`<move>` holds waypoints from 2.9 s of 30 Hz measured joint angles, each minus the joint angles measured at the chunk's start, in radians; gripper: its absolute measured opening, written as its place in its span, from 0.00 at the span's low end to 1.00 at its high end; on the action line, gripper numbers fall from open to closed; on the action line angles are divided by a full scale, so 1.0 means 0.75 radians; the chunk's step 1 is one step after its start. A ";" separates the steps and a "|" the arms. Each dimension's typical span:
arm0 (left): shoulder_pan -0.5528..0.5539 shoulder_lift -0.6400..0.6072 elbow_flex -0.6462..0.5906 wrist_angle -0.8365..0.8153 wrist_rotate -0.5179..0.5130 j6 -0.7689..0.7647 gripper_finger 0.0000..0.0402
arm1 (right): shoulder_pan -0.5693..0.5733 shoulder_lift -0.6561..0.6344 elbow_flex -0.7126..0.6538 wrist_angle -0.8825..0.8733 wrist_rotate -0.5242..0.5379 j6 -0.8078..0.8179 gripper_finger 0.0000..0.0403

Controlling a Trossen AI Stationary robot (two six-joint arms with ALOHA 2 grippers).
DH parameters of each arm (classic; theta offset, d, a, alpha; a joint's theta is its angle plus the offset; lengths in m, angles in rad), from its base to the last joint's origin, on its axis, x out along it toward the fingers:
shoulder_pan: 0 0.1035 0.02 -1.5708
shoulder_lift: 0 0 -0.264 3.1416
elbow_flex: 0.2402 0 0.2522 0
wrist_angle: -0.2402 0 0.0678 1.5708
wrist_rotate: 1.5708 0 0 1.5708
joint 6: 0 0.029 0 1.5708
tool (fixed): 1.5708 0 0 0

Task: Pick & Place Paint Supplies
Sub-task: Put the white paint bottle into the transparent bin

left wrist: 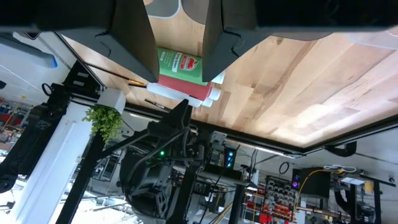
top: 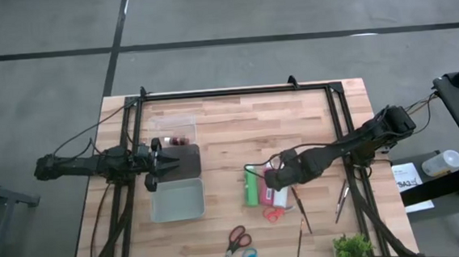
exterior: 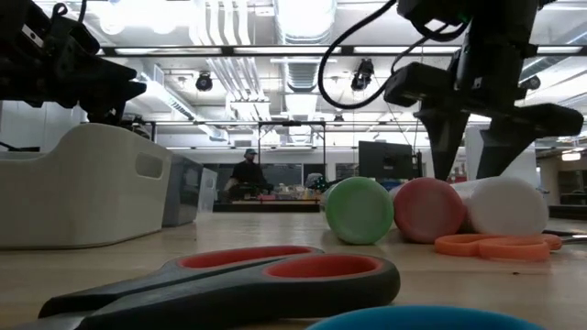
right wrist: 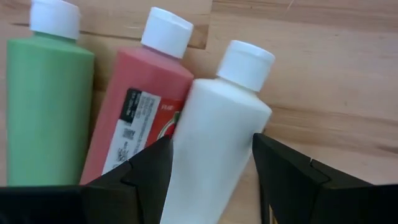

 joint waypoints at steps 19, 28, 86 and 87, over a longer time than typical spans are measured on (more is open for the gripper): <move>0.000 -0.001 0.000 0.000 0.000 0.000 0.32 | -0.073 -0.003 -0.060 0.119 -0.101 -0.111 0.54; 0.000 -0.001 0.000 0.000 0.000 0.000 0.32 | -0.078 -0.001 -0.061 0.129 -0.100 -0.120 0.54; 0.000 -0.001 0.000 0.000 0.000 0.000 0.32 | -0.087 0.091 -0.081 0.170 -0.152 -0.200 0.55; 0.000 -0.001 0.000 0.000 0.001 0.000 0.32 | -0.090 0.090 -0.081 0.169 -0.154 -0.207 0.55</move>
